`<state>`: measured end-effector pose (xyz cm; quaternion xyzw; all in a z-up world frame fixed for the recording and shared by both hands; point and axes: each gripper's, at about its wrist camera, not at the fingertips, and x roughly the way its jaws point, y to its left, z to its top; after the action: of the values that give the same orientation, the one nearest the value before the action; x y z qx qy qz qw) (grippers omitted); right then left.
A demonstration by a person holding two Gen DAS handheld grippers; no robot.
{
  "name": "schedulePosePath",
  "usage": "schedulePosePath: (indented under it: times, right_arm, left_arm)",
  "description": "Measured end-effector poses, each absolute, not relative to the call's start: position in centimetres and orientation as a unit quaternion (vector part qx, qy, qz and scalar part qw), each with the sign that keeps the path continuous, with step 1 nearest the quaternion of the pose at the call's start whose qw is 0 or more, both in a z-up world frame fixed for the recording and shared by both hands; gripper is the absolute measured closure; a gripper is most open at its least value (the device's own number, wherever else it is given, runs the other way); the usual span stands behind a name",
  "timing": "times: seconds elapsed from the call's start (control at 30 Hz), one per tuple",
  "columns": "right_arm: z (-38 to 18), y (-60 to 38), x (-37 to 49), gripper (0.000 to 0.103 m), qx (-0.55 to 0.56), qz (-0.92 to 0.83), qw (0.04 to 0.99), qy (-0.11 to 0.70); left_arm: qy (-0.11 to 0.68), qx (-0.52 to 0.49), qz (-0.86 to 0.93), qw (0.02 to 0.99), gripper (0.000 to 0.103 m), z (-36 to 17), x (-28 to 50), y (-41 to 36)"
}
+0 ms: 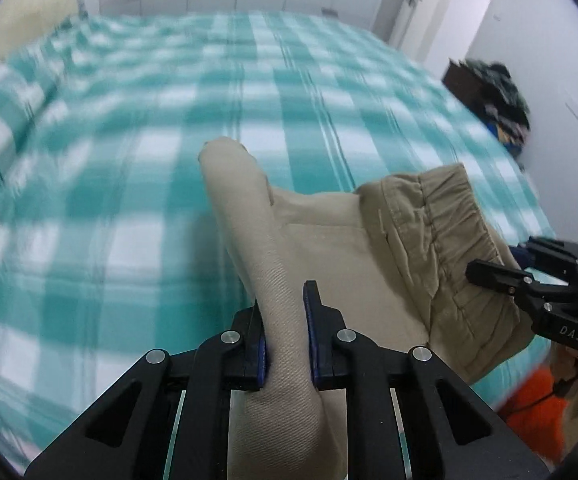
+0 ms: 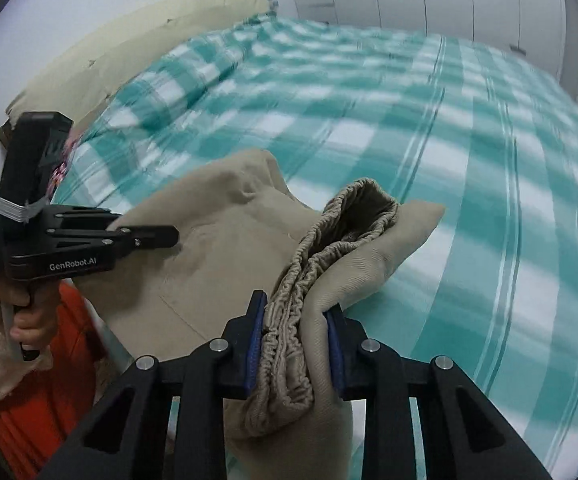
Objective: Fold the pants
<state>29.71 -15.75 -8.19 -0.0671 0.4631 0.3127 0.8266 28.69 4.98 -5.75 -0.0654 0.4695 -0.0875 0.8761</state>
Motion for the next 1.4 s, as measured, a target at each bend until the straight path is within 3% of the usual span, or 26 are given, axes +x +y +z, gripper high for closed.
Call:
schedulePosePath:
  times: [0.1,0.13,0.17,0.23,0.3,0.43,0.5,0.63,0.8,1.07,1.4]
  right_arm:
    - [-6.5,-15.6,34.8,0.075,-0.044,0.299,0.845,0.442]
    - [-6.0,-15.4,36.7,0.075,-0.038,0.293,0.853,0.431]
    - [-5.8,-15.4,38.3,0.074,-0.036,0.288,0.858,0.423]
    - [-6.1,-15.8,41.4,0.068,-0.024,0.273,0.864,0.422]
    - [-7.8,-16.2,43.8,0.039,-0.035,0.24,0.859,0.451]
    - [-10.3,-19.0,42.9,0.032,-0.065,0.159,0.865,0.471]
    - [-11.1,-20.4,41.2,0.02,-0.057,0.142,0.864,0.479]
    - [-11.6,-21.5,35.6,0.016,-0.058,0.128,0.869,0.475]
    - [-9.9,-20.8,27.9,0.001,-0.032,0.137,0.877,0.459]
    - [-6.8,-18.1,19.7,0.001,-0.042,0.146,0.877,0.455]
    - [-2.9,-16.3,14.7,0.001,-0.08,0.145,0.869,0.465]
  left_arm:
    - [0.433,-0.041,-0.061,0.899,0.087,-4.6,32.6,5.1]
    - [0.423,-0.028,-0.042,0.905,0.079,-4.8,34.0,5.2]
    - [0.417,-0.02,-0.025,0.909,0.061,-5.2,34.6,5.4]
    - [0.411,-0.008,0.007,0.911,0.035,-6.8,35.2,5.8]
    - [0.414,0.009,0.026,0.91,0.027,-8.3,34.3,6.1]
    - [0.436,0.051,0.04,0.898,0.011,-11.5,29.6,6.4]
    - [0.441,0.069,0.048,0.893,0.011,-12.3,27.1,6.0]
    - [0.441,0.089,0.086,0.889,0.007,-11.8,22.5,4.8]
    - [0.417,0.067,0.084,0.902,0.004,-8.1,18.0,4.1]
    - [0.428,0.041,0.068,0.9,0.003,-4.1,13.1,4.4]
    - [0.48,0.014,0.045,0.876,0.001,-2.9,9.4,4.5]
